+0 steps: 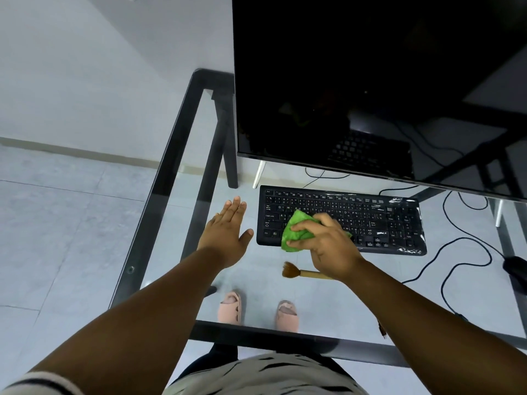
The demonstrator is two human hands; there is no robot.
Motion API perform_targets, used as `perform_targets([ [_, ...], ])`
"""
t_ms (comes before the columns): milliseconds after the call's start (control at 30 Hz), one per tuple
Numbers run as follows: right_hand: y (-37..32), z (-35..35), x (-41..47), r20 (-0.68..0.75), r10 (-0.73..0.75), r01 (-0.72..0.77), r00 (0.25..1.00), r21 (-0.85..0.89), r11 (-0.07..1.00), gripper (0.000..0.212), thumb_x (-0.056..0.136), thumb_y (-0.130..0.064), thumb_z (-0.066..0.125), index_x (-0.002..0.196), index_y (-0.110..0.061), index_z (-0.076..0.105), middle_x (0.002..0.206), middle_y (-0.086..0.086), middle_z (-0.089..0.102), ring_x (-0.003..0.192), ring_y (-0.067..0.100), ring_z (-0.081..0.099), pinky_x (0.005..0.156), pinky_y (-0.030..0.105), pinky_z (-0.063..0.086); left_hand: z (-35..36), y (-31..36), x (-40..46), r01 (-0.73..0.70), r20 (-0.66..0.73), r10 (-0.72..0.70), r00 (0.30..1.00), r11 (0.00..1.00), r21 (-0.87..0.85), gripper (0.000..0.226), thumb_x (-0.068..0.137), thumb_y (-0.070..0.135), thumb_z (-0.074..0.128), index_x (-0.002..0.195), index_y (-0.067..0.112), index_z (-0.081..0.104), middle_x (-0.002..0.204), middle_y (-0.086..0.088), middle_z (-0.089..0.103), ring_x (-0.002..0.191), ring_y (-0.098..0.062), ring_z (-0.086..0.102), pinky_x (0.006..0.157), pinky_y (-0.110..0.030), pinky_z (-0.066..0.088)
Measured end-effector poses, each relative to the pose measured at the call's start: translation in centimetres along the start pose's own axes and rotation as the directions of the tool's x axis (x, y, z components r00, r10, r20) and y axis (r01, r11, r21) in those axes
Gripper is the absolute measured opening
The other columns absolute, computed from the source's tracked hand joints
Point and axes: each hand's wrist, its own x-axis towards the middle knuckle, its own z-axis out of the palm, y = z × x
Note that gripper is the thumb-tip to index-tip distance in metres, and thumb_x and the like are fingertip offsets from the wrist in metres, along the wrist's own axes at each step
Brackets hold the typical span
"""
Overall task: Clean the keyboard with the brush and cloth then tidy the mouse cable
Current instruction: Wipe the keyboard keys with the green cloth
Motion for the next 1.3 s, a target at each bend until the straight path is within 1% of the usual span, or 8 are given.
perform_targets([
  [133, -2.1, 0.4, 1.4, -0.03, -0.011, 0.012, 0.999, 0.03, 0.999, 0.058, 0.068, 0.009, 0.066, 0.105, -0.036, 0.075, 0.12, -0.005, 0.066, 0.107, 0.024, 0.038, 0.083, 0.043, 0.049, 0.1, 0.2, -0.2, 0.012, -0.002, -0.012, 1.0, 1.0, -0.018, 0.062, 0.103, 0.041, 0.029, 0.155, 0.022, 0.0, 0.161, 0.006, -0.011, 0.148, -0.013, -0.009, 0.119, -0.032, 0.001],
  [300, -3.2, 0.8, 2.3, 0.134, -0.061, 0.067, 0.989, -0.039, 0.997, 0.057, 0.073, -0.003, 0.063, 0.113, -0.043, 0.069, 0.129, -0.009, 0.058, 0.111, 0.024, 0.039, 0.087, 0.046, 0.048, -0.1, 0.0, -0.3, 0.016, 0.0, -0.016, 1.0, 0.999, -0.042, 0.056, 0.104, 0.034, 0.026, 0.155, 0.023, 0.005, 0.162, 0.007, -0.006, 0.149, -0.012, -0.005, 0.119, -0.032, 0.005],
  [500, -0.1, -0.5, -0.3, 0.079, -0.033, 0.035, 0.996, -0.029, 0.999, 0.053, 0.069, 0.003, 0.069, 0.1, -0.04, 0.076, 0.117, -0.009, 0.064, 0.104, 0.021, 0.039, 0.083, 0.045, 0.051, 0.1, 0.3, -0.6, 0.032, 0.012, -0.032, 0.999, 0.999, 0.016, 0.058, 0.104, 0.034, 0.025, 0.155, 0.023, 0.0, 0.162, 0.005, -0.01, 0.149, -0.013, -0.008, 0.12, -0.034, 0.004],
  [867, -2.5, -0.1, 1.8, 0.122, -0.037, 0.041, 0.992, -0.027, 0.999, 0.053, 0.078, 0.0, 0.062, 0.11, -0.042, 0.071, 0.124, -0.01, 0.059, 0.108, 0.025, 0.043, 0.087, 0.04, 0.044, 0.4, 0.8, -1.0, 0.061, 0.018, -0.063, 0.998, 0.991, 0.119, 0.058, 0.103, 0.038, 0.019, 0.154, 0.024, -0.007, 0.161, 0.006, -0.015, 0.148, -0.012, -0.011, 0.119, -0.034, 0.002],
  [1067, 1.3, -1.7, -2.7, 0.059, 0.036, -0.034, 0.998, -0.042, 0.999, 0.055, 0.067, 0.007, 0.074, 0.097, -0.039, 0.077, 0.115, -0.01, 0.065, 0.103, 0.026, 0.049, 0.075, 0.032, 0.043, 0.4, 2.7, -1.7, 0.154, -0.087, -0.148, 0.985, 0.985, 0.072, 0.061, 0.102, 0.043, 0.018, 0.155, 0.021, -0.003, 0.162, 0.004, -0.008, 0.149, -0.016, -0.001, 0.119, -0.038, 0.01],
  [1133, 2.0, -1.8, -3.7, 0.025, 0.064, -0.063, 0.998, -0.043, 0.997, 0.055, 0.067, 0.008, 0.073, 0.097, -0.038, 0.077, 0.114, -0.009, 0.066, 0.101, 0.023, 0.044, 0.074, 0.029, 0.043, 0.6, 3.2, -2.0, 0.12, -0.128, -0.112, 0.985, 0.991, 0.06, 0.063, 0.102, 0.045, 0.021, 0.155, 0.022, -0.004, 0.162, 0.005, -0.008, 0.149, -0.016, 0.0, 0.119, -0.038, 0.008],
  [1233, 1.8, -1.1, -3.3, -0.009, 0.065, -0.065, 0.998, -0.019, 0.998, 0.054, 0.073, 0.007, 0.068, 0.104, -0.035, 0.075, 0.115, -0.005, 0.065, 0.1, 0.023, 0.041, 0.076, 0.039, 0.054, 1.4, 3.8, -2.2, 0.009, -0.17, 0.0, 0.985, 0.999, 0.052, 0.066, 0.1, 0.045, 0.029, 0.155, 0.023, -0.002, 0.162, 0.007, -0.006, 0.149, -0.013, 0.0, 0.12, -0.038, 0.01],
  [1300, 0.7, -0.7, -2.4, -0.013, 0.046, -0.046, 0.999, -0.016, 0.999, 0.053, 0.074, 0.005, 0.068, 0.108, -0.035, 0.074, 0.115, -0.003, 0.065, 0.098, 0.025, 0.042, 0.076, 0.039, 0.054, 1.9, 4.3, -2.0, -0.032, -0.184, 0.038, 0.982, 0.999, 0.031, 0.068, 0.099, 0.044, 0.034, 0.155, 0.023, 0.002, 0.162, 0.007, -0.002, 0.149, -0.013, 0.002, 0.119, -0.036, 0.011],
])
